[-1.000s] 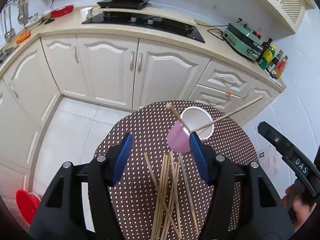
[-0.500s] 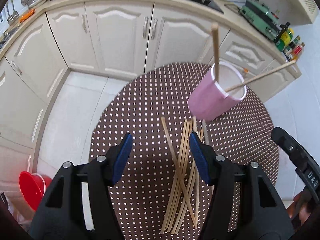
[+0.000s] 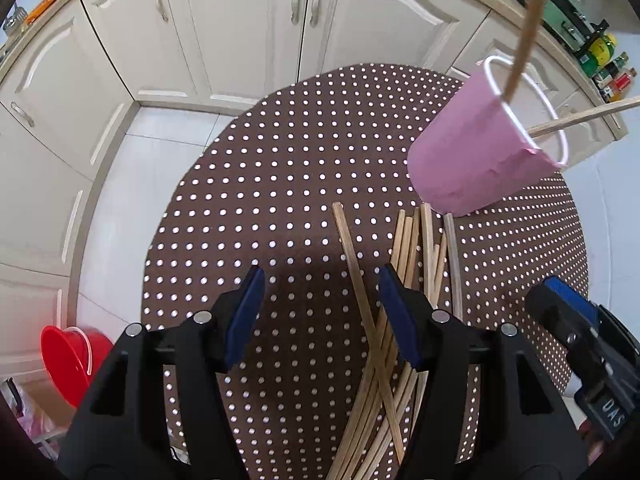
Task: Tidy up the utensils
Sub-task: 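Lower the open right gripper to the chopstick pile and close on one, then raise the chopstick upright with the right gripper and release it into the pink cup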
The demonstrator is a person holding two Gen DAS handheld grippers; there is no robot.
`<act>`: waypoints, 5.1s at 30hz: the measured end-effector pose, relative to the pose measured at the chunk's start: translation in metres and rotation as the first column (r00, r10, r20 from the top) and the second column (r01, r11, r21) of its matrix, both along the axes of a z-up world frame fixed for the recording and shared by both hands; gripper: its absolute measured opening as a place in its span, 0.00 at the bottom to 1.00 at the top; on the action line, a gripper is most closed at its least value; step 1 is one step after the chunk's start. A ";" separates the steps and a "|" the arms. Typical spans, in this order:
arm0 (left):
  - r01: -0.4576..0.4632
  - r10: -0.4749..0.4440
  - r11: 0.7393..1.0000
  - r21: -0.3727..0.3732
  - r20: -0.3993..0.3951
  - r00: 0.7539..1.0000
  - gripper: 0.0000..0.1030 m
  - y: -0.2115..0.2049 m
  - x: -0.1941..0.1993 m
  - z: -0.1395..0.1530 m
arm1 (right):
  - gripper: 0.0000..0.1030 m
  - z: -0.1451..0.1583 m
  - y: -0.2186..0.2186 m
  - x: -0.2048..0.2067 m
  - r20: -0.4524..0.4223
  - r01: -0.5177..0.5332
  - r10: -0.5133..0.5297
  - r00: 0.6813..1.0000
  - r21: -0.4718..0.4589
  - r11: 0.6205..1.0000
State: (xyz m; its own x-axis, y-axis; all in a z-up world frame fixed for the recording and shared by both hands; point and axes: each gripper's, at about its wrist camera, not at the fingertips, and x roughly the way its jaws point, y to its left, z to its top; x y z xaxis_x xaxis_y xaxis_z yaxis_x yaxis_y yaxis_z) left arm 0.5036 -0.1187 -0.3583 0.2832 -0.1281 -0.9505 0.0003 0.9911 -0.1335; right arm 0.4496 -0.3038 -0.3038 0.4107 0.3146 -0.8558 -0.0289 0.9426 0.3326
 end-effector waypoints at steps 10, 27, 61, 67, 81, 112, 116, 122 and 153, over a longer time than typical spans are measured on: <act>0.018 -0.017 0.999 0.035 -0.054 0.998 0.53 -0.014 0.024 -0.028 | 0.34 -0.023 0.006 0.020 -0.093 -0.058 0.058 0.994 0.002 0.998; 0.043 -0.041 0.997 0.068 -0.029 0.999 0.13 0.007 0.027 -0.031 | 0.15 -0.051 0.038 0.047 -0.178 -0.180 0.152 0.972 -0.158 0.971; 0.065 -0.024 0.988 -0.141 0.278 0.960 0.06 0.054 -0.074 0.126 | 0.05 0.115 0.036 -0.047 0.210 -0.015 0.030 0.977 -0.075 0.997; 0.106 -0.044 0.983 -0.153 0.363 0.931 0.06 0.055 -0.093 0.166 | 0.05 0.131 0.041 -0.066 0.271 0.004 0.018 0.963 -0.081 0.997; 0.159 -0.039 0.965 -0.209 0.485 0.874 0.06 0.033 -0.099 0.225 | 0.05 0.178 0.023 -0.070 0.416 0.058 -0.019 0.909 -0.081 0.995; 0.108 0.020 0.976 -0.189 0.574 0.819 0.06 -0.025 0.000 0.236 | 0.05 0.187 -0.019 0.042 0.535 0.069 -0.015 0.845 -0.080 0.994; 0.100 0.014 0.979 -0.179 0.546 0.838 0.06 -0.025 0.001 0.220 | 0.05 0.175 -0.019 0.042 0.512 0.066 -0.015 0.859 -0.082 0.994; 0.086 0.013 0.981 -0.174 0.504 0.864 0.06 -0.023 -0.001 0.199 | 0.05 0.155 -0.020 0.038 0.472 0.066 -0.021 0.882 -0.079 0.995; 0.113 -0.055 0.986 -0.120 0.408 0.911 0.33 -0.035 -0.022 0.172 | 0.10 0.121 -0.020 0.022 0.362 0.085 -0.058 0.931 -0.060 0.995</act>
